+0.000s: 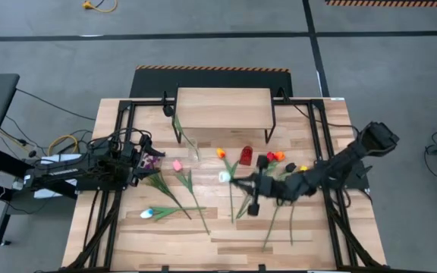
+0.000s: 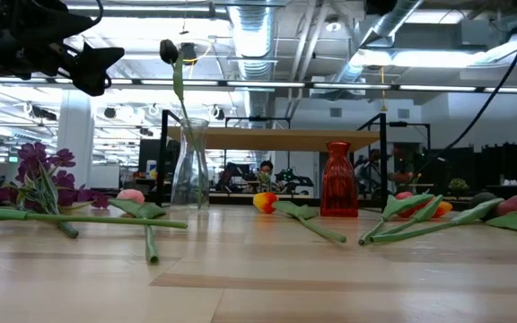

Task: Pick and place flowers into a vace then onto a shelf
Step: Put the top white flower into the red vase

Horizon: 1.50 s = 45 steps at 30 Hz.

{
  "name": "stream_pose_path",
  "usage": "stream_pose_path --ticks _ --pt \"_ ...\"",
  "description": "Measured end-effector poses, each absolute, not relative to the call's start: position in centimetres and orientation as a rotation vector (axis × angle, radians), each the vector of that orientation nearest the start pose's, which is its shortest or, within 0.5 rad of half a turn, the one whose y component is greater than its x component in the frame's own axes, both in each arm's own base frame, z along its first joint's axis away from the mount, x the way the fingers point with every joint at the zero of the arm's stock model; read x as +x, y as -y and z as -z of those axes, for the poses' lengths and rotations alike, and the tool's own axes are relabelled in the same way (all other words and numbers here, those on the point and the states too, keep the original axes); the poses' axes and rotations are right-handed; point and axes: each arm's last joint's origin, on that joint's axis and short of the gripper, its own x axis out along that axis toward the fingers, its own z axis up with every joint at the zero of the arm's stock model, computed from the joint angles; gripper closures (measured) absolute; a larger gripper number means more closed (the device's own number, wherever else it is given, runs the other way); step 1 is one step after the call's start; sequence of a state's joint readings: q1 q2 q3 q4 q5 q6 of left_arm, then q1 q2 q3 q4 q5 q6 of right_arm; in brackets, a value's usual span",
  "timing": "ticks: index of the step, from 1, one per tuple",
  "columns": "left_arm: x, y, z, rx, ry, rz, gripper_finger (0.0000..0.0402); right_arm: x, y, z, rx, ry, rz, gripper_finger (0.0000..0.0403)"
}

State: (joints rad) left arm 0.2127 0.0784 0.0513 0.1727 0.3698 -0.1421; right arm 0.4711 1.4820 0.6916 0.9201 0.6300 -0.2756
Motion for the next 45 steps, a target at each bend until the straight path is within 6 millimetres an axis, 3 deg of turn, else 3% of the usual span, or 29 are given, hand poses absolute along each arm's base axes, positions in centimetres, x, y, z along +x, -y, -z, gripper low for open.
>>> stream_pose_path --ticks 10,16,24,33,45 --pt "9.7 -1.0 -19.1 -0.102 0.121 0.166 0.0126 25.2 -5.9 -25.7 -0.272 0.310 0.285 0.0403" --pt "9.7 -1.0 -19.0 -0.102 0.118 0.183 0.0126 25.3 -2.4 -25.2 -0.247 0.288 0.401 0.0400" --pt "9.7 -1.0 -19.0 -0.102 0.118 0.182 0.0126 25.7 1.2 -24.9 -0.222 0.290 0.396 0.0399" --pt "9.7 -1.0 -19.0 -0.102 0.117 0.182 0.0126 25.8 3.1 -24.2 -0.187 0.215 0.449 0.0399" --pt "9.7 -1.0 -19.0 -0.102 0.117 0.182 0.0126 25.9 3.3 -23.5 -0.171 0.145 0.445 0.0398"
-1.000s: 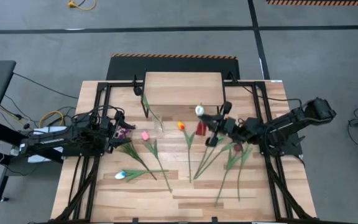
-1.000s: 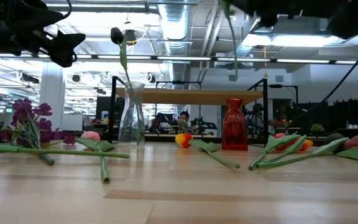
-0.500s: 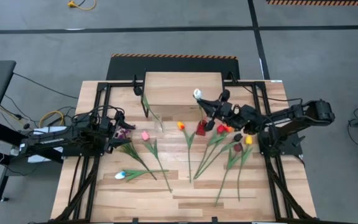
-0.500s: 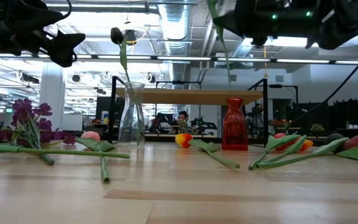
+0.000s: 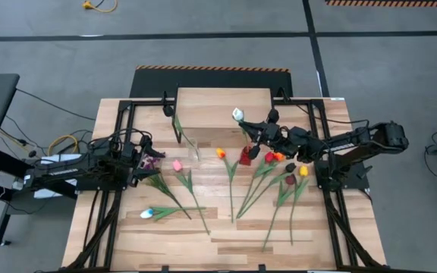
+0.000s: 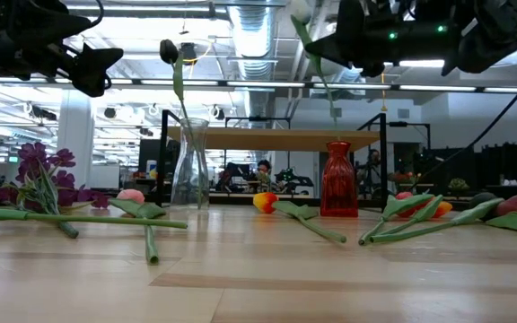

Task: Pick and place flowers into a vace then onto a shelf
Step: Put the top white flower into the red vase

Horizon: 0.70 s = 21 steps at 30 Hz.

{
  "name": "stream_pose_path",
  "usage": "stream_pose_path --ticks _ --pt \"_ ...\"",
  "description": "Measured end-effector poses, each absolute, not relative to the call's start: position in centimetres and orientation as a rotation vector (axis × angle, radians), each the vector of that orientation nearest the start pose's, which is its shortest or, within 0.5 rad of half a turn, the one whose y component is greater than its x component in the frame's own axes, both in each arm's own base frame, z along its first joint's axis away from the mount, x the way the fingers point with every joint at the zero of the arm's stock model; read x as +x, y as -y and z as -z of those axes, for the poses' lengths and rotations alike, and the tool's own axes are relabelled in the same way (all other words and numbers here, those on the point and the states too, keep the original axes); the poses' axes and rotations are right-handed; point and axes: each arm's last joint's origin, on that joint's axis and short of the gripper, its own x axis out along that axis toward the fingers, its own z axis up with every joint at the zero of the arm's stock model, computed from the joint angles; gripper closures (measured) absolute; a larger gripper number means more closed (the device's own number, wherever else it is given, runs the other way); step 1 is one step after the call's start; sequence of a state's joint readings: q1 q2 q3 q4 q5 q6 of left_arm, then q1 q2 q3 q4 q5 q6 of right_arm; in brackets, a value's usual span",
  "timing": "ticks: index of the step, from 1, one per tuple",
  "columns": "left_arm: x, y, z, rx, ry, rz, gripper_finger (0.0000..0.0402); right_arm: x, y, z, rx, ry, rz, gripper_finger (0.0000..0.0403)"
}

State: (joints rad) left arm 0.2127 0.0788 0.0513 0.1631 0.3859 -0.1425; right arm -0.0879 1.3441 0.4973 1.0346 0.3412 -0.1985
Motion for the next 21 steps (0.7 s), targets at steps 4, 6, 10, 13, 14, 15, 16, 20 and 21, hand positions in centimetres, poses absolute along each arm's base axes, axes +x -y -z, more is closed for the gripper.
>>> stream_pose_path --ticks 4,6,10,13,14,15,16,20,21 --pt "9.72 -0.99 -19.03 -0.102 0.117 0.182 0.0126 25.98 3.26 -23.26 -0.166 0.124 0.442 0.0397" --pt "9.72 -0.98 -19.03 -0.102 0.117 0.182 0.0126 25.98 3.26 -23.22 -0.160 0.121 0.442 0.0397" --pt "9.72 -0.99 -19.03 -0.102 0.117 0.181 0.0126 26.00 3.27 -23.10 -0.151 0.111 0.440 0.0396" --pt "9.72 -0.99 -19.03 -0.102 0.117 0.181 0.0126 26.00 3.27 -23.09 -0.150 0.110 0.442 0.0396" --pt "9.72 -0.99 -19.03 -0.102 0.117 0.182 0.0126 26.00 3.27 -23.09 -0.150 0.110 0.442 0.0396" --pt "9.72 -0.99 -19.03 -0.102 0.117 0.181 0.0126 26.00 3.27 -23.09 -0.151 0.110 0.443 0.0396" --pt "9.72 -0.99 -19.03 -0.102 0.117 0.181 0.0126 26.00 3.27 -23.09 -0.151 0.110 0.443 0.0396" --pt "9.72 -0.99 -19.03 -0.102 0.117 0.181 0.0126 26.00 3.27 -23.08 -0.151 0.109 0.443 0.0396" --pt "9.72 -0.99 -19.03 -0.102 0.117 0.181 0.0126 26.01 3.28 -23.04 -0.152 0.105 0.443 0.0396"
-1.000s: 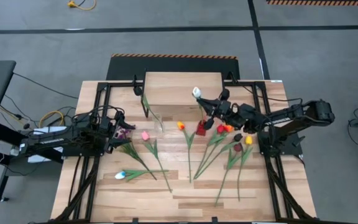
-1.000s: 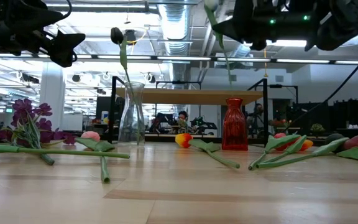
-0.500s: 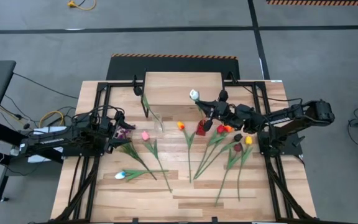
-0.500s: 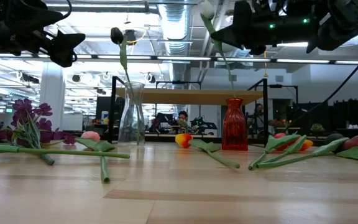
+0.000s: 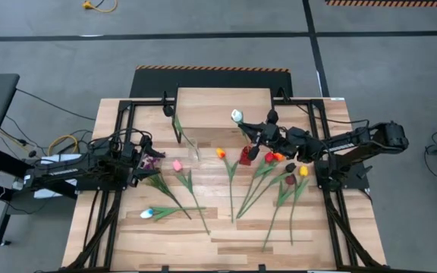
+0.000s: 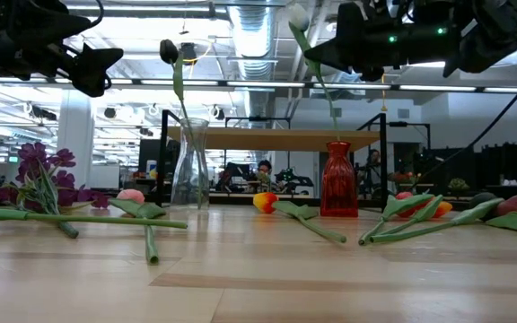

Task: Pick and place flowers into a vace then onto a shelf
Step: Put the top white flower into the red vase, then put the white flower into the red vase

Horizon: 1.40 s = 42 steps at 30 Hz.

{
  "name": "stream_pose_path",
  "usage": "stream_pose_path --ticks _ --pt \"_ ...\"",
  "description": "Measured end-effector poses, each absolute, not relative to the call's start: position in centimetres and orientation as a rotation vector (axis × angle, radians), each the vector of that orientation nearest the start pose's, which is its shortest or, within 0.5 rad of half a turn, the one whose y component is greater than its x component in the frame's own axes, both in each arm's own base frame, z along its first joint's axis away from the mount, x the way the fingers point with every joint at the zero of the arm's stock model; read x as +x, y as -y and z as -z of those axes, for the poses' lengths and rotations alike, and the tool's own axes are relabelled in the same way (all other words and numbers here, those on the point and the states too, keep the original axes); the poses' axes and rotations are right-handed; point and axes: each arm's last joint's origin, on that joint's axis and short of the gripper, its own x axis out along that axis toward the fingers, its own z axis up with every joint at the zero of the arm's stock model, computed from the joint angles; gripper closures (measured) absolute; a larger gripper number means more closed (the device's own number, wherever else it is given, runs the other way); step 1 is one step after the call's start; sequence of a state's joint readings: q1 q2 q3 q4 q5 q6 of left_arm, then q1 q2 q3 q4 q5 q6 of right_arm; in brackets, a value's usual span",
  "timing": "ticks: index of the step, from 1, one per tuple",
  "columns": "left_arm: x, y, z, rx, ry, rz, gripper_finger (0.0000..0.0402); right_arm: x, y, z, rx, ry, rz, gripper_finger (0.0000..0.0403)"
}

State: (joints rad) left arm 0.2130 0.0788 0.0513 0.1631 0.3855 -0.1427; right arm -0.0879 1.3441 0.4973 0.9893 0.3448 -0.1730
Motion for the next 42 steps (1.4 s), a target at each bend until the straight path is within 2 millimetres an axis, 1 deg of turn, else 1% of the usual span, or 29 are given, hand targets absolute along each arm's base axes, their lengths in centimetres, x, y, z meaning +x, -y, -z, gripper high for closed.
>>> stream_pose_path --ticks 17,20,26,30,38,42 --pt "9.7 -1.0 -19.0 -0.102 0.117 0.181 0.0126 26.1 3.3 -22.2 -0.093 0.034 0.467 0.0395" --pt "9.7 -1.0 -19.0 -0.102 0.117 0.181 0.0126 26.1 3.3 -22.0 -0.090 0.005 0.465 0.0384" --pt "9.7 -1.0 -19.0 -0.102 0.116 0.181 0.0126 26.1 3.3 -21.4 -0.056 -0.046 0.463 0.0340" --pt "9.7 -1.0 -19.0 -0.102 0.116 0.181 0.0126 26.1 3.0 -20.9 -0.065 -0.100 0.461 0.0320" --pt "9.7 -1.0 -19.0 -0.103 0.116 0.181 0.0126 25.8 2.1 -19.9 -0.087 -0.216 0.427 0.0316" --pt "9.7 -1.0 -19.0 -0.102 0.116 0.181 0.0126 25.8 1.6 -19.9 -0.092 -0.228 0.408 0.0316"
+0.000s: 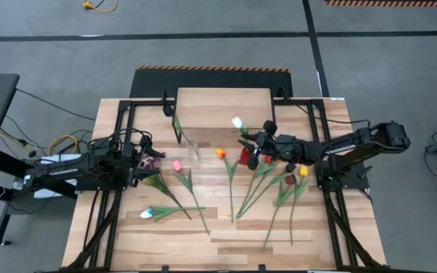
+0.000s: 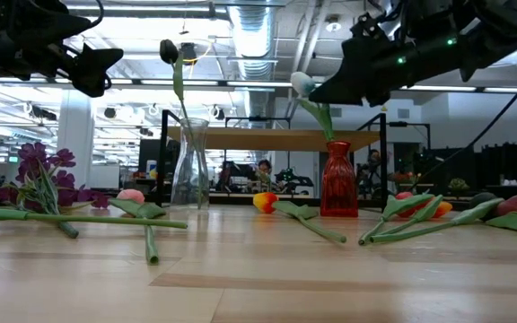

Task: Pick and place flowers into a vace then onto a shelf
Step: Put the white flower into the red vase

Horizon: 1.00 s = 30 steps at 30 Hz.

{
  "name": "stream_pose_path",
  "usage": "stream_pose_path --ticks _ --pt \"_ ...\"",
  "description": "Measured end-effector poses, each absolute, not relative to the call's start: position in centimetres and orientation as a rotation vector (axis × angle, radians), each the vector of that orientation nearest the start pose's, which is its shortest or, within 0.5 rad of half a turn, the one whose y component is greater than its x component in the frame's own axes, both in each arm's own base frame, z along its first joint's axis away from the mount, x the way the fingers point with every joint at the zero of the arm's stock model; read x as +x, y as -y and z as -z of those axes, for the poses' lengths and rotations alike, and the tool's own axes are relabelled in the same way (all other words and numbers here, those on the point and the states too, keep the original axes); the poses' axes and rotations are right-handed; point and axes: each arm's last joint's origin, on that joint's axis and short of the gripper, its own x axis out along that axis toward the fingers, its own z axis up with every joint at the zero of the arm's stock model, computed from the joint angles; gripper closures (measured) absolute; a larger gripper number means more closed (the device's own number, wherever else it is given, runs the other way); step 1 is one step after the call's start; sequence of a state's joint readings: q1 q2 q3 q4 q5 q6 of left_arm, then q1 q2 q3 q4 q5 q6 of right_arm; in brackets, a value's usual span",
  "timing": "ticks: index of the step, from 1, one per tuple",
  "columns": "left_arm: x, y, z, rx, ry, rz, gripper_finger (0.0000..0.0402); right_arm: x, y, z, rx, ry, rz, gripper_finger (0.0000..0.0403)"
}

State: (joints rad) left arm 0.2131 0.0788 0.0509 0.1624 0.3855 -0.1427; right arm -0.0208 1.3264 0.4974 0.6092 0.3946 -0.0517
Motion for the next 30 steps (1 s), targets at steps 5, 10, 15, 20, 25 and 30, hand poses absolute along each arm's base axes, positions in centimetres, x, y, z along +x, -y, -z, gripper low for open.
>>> stream_pose_path --ticks 5,10,15,20,25,30 --pt "9.7 -1.0 -19.0 -0.102 0.116 0.181 0.0126 25.8 0.9 -19.8 -0.096 -0.232 0.379 0.0317" --pt "9.7 -1.0 -19.0 -0.103 0.116 0.181 0.0126 25.8 -0.2 -19.9 -0.101 -0.228 0.335 0.0317" --pt "9.7 -1.0 -19.0 -0.102 0.116 0.181 0.0126 25.8 -1.9 -20.0 -0.087 -0.211 0.271 0.0317" --pt "9.7 -1.0 -19.0 -0.102 0.116 0.181 0.0126 25.7 -3.6 -20.2 0.030 -0.172 0.216 0.0317" --pt "9.7 -1.0 -19.0 -0.102 0.117 0.181 0.0126 25.5 -5.3 -20.3 0.150 -0.142 0.122 0.0317" --pt "9.7 -1.0 -19.0 -0.102 0.117 0.181 0.0126 26.5 -7.5 -19.8 0.190 -0.056 -0.001 0.0317"
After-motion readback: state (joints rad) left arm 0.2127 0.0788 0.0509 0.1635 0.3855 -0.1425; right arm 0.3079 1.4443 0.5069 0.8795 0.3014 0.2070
